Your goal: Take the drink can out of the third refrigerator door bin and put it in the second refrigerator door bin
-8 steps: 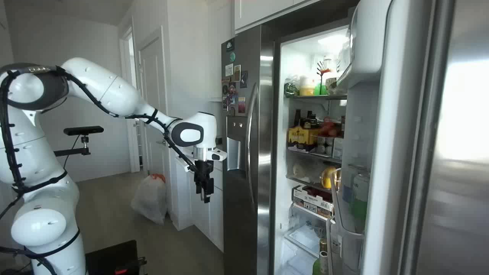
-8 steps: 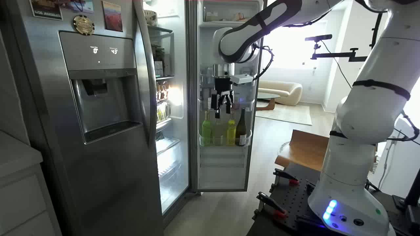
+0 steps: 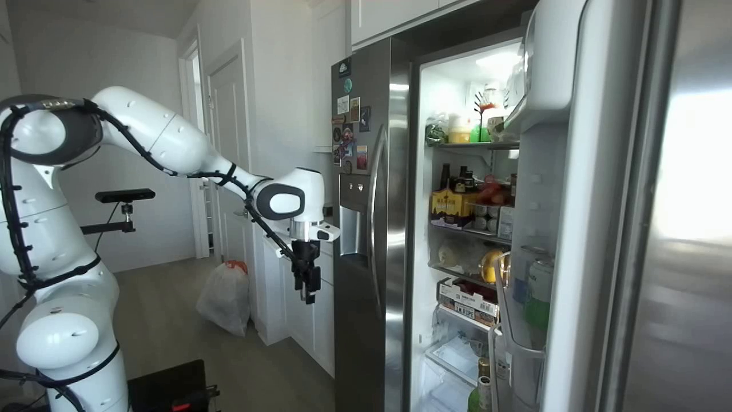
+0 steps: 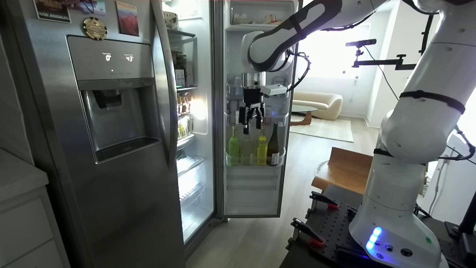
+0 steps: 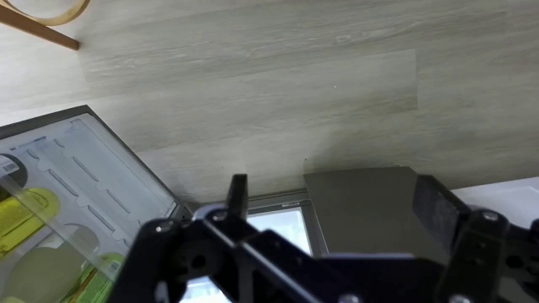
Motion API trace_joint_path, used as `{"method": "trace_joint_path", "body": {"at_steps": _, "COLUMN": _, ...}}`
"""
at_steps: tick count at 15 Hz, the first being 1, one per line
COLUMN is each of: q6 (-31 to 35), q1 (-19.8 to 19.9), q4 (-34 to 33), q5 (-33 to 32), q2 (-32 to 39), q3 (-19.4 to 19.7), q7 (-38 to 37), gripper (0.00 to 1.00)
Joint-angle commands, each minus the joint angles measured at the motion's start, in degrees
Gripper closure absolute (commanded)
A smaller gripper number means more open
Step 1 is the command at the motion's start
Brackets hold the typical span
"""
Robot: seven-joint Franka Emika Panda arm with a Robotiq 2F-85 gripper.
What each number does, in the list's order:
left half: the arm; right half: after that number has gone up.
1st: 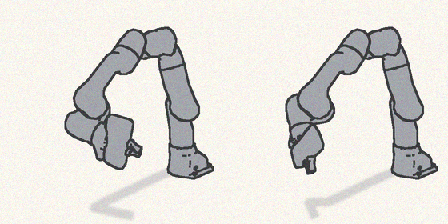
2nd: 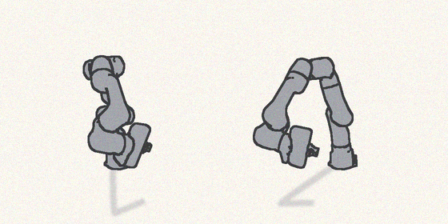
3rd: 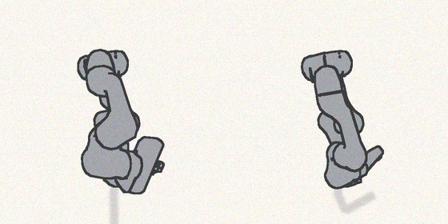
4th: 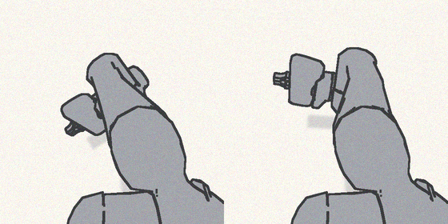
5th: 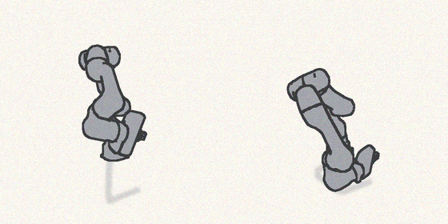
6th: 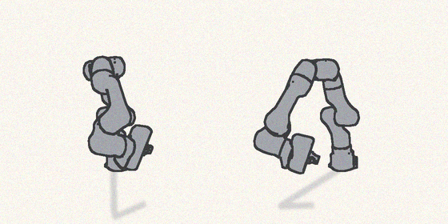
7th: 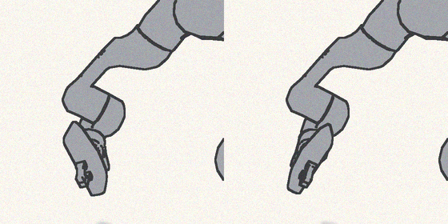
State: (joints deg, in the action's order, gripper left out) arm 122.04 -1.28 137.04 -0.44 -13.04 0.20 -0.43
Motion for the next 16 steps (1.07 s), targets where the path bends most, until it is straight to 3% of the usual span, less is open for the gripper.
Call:
{"method": "trace_joint_path", "body": {"at_steps": 1, "q6": 7.8, "q1": 1.4, "q4": 1.3, "q5": 1.3, "q2": 0.3, "q3": -0.3, "q7": -7.6, "gripper": 0.00}}
{"method": "trace_joint_path", "body": {"at_steps": 7, "q6": 23.1, "q1": 4.6, "q4": 3.3, "q5": -0.6, "q2": 2.1, "q3": -0.4, "q7": -21.1, "gripper": 0.00}}
{"method": "trace_joint_path", "body": {"at_steps": 11, "q6": 34.3, "q1": 8.6, "q4": 4.4, "q5": -6.1, "q2": 4.0, "q3": -0.8, "q7": -32.1, "gripper": 0.00}}
{"method": "trace_joint_path", "body": {"at_steps": 14, "q6": 41.2, "q1": 13.9, "q4": 4.3, "q5": -18.5, "q2": 5.6, "q3": -1.8, "q7": -45.5, "gripper": 0.00}}
{"method": "trace_joint_path", "body": {"at_steps": 16, "q6": 43.0, "q1": 20.3, "q4": 3.2, "q5": -29.6, "q2": 5.9, "q3": -4.1, "q7": -54.9, "gripper": 0.00}}
